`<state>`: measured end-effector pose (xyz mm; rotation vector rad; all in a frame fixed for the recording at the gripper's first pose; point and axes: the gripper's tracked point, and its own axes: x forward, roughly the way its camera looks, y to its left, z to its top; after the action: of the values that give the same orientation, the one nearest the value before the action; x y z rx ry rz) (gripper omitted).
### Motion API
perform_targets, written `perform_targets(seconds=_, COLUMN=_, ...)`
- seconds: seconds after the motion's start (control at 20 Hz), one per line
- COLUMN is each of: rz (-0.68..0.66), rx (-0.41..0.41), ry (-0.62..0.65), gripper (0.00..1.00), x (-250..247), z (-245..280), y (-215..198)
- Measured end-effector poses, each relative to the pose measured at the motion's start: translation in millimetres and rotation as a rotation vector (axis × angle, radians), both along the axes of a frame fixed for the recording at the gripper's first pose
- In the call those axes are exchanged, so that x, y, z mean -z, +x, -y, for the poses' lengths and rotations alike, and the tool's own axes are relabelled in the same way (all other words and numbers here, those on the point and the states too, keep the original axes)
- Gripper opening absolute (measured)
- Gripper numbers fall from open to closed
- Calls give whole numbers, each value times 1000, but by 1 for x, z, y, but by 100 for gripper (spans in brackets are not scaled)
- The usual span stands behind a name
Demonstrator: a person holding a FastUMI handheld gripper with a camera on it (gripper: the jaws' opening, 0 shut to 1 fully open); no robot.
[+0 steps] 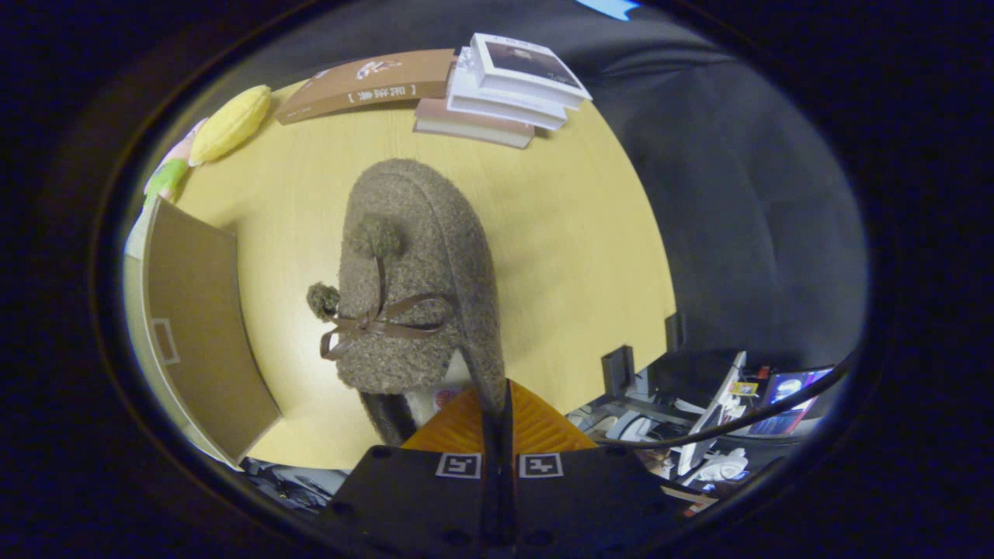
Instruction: Open the storage box then place both shoes into the box .Put the left shoe in first, then the right shoe, with the right side of both shoes facing outward in a uniform manner.
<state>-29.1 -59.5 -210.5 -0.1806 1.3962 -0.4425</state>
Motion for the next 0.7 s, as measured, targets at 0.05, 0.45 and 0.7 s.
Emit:
perform_targets(seconds=0.05, rz=4, rx=-9, ry=-27, gripper=4, x=-13, z=-3, y=0)
perform_targets(seconds=0.45, rz=81, rx=-50, ry=-108, gripper=4, x=-103, z=-58, y=-7)
perform_targets(seconds=0.7, rz=132, rx=-98, ry=-69, gripper=4, x=-132, z=-131, y=-6)
